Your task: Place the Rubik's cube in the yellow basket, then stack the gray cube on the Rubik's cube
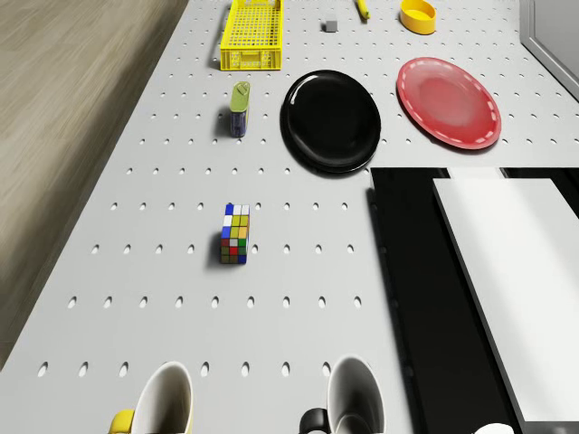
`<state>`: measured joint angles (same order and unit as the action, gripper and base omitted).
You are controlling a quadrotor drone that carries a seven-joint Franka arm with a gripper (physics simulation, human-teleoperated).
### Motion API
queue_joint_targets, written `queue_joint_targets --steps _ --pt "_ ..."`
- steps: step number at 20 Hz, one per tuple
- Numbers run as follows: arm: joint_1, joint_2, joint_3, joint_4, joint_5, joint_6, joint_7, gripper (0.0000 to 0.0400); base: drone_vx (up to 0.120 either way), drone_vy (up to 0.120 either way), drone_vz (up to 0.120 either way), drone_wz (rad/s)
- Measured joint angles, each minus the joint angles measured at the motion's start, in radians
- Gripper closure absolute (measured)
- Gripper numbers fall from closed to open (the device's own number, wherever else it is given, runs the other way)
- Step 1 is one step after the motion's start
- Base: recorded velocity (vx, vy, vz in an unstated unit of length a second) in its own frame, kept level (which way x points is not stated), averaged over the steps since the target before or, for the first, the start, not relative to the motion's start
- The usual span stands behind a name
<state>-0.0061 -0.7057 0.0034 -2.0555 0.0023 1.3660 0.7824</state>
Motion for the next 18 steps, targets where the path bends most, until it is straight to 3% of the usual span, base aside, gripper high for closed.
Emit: queue_joint_targets --steps 18 --pt "-0.002 -0.001 0.002 0.01 0.0 0.002 -0.001 0.0 0.12 0.12 0.0 0.0"
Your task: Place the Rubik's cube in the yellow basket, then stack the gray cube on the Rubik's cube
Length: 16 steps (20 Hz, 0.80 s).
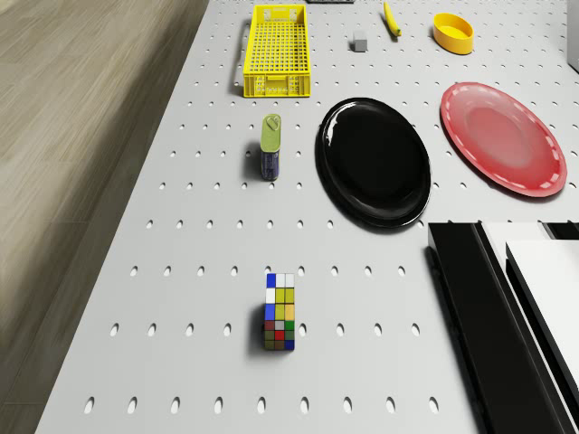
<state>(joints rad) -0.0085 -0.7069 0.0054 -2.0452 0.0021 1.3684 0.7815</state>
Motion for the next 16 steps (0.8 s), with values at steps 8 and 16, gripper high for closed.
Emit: queue_joint_targets --steps 8,16 --pt "-0.001 -0.004 0.003 -0.004 -0.003 0.006 0.0 0.0 0.12 0.115 0.0 0.0" --pt "-0.004 -0.008 0.012 -0.008 -0.015 0.012 0.002 0.0 0.12 0.0 0.0 0.0"
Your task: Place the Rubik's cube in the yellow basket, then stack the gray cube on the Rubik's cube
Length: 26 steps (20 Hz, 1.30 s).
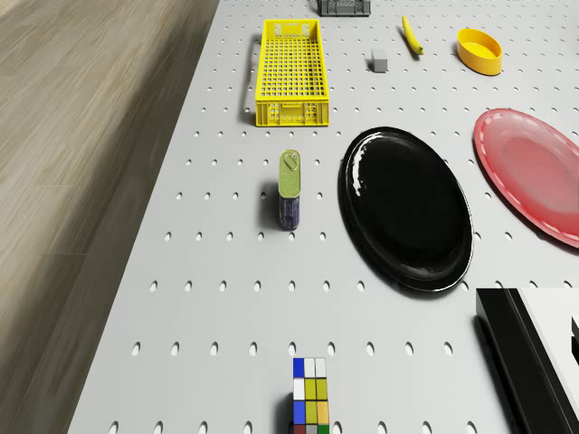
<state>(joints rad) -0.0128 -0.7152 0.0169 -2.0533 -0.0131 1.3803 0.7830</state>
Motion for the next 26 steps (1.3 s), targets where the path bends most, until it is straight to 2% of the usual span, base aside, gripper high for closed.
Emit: queue_joint_targets --steps 11,18,22,26 --pt "-0.02 -0.007 0.064 -0.01 -0.09 0.009 0.012 0.0 0.12 0.0 0.0 0.0" --pt "-0.072 -0.02 0.229 -0.053 -0.324 0.02 0.045 0.0 0.12 0.0 0.0 0.0" --pt "-0.14 -0.044 0.424 -0.156 -0.615 0.035 0.095 0.0 0.12 0.0 -0.04 0.0" --pt "-0.255 -0.093 0.678 -0.378 -1.038 0.047 0.202 0.0 0.12 0.0 -0.12 0.0"
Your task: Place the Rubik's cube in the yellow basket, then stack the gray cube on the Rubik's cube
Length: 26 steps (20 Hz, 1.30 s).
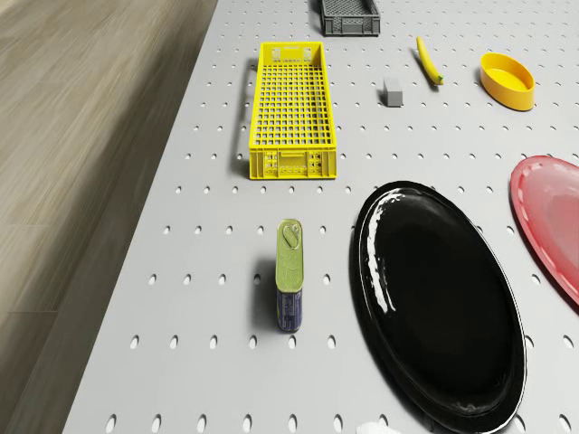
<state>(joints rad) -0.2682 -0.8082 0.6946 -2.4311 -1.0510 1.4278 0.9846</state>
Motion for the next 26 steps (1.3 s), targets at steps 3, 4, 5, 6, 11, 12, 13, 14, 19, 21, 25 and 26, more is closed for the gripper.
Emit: queue_joint_targets --steps 3,4,5,6,11,12,13,14,19,21,25,26 --pt "-0.13 -0.044 0.175 -0.193 -0.335 -0.023 0.125 0.0 0.12 0.0 -0.12 0.0" --pt "-0.182 -0.058 0.224 -0.248 -0.435 -0.041 0.17 0.0 0.12 0.0 -0.12 0.0" --pt "-0.236 -0.072 0.268 -0.295 -0.524 -0.061 0.215 0.0 0.12 0.0 -0.12 0.0" --pt "-0.291 -0.085 0.308 -0.333 -0.602 -0.085 0.258 0.0 0.12 0.0 -0.12 0.0" --pt "-0.528 -0.146 0.445 -0.433 -0.837 -0.194 0.424 0.0 0.096 0.0 -0.12 0.0" --pt "-0.563 -0.157 0.462 -0.441 -0.861 -0.21 0.447 0.0 0.0 0.0 -0.12 0.0" --pt "-0.593 -0.167 0.477 -0.448 -0.879 -0.223 0.467 0.0 0.0 0.0 -0.12 0.0" --pt "-0.62 -0.177 0.49 -0.453 -0.894 -0.234 0.484 0.0 0.0 0.0 -0.12 0.0" --pt "-0.707 -0.219 0.532 -0.463 -0.929 -0.261 0.542 0.0 0.024 0.0 -0.12 0.0" --pt "-0.728 -0.233 0.543 -0.464 -0.932 -0.263 0.557 0.0 0.12 0.0 -0.12 0.0" --pt "-0.756 -0.258 0.559 -0.465 -0.93 -0.257 0.577 0.0 0.12 -0.09 -0.12 0.0" --pt "-0.761 -0.264 0.562 -0.465 -0.929 -0.254 0.581 0.0 0.12 -0.12 -0.12 0.0"
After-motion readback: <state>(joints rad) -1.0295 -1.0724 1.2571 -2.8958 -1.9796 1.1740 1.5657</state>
